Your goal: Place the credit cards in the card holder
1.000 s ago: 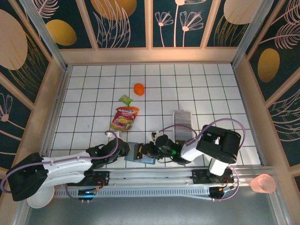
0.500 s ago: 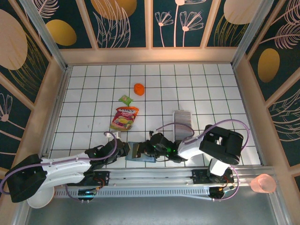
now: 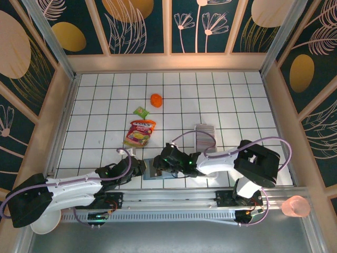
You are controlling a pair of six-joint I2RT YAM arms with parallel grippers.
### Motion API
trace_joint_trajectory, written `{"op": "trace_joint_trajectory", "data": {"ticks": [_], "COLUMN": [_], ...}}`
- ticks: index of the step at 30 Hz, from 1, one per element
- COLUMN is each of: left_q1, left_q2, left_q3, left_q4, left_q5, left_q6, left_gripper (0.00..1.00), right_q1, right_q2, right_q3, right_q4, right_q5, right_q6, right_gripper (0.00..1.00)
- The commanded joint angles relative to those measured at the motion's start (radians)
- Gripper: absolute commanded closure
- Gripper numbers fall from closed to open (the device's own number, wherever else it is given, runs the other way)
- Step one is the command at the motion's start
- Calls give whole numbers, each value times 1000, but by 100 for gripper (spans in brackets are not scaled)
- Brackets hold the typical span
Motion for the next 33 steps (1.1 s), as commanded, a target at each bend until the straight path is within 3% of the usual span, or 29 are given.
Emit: {"op": "trace_joint_trajectory", "data": {"ticks": [1, 7, 33], "left_q1": [-5, -5, -5], "left_q2": [40, 40, 45], "left_q3": [-47, -50, -67], "left_q4": [-13, -9, 19], "left_q5": [150, 152, 172], "left_q6": [-34, -36, -43], "left_gripper": [86, 86, 87], "right_q1": [15, 20, 50], "right_q2": [-7, 6, 102], "right_q3": [40, 57, 161], "right_q4": [-124, -132, -147], "right_q5": [62, 54, 20], "right_q6": [-47, -58, -91], "right_gripper": [58, 70, 77]}}
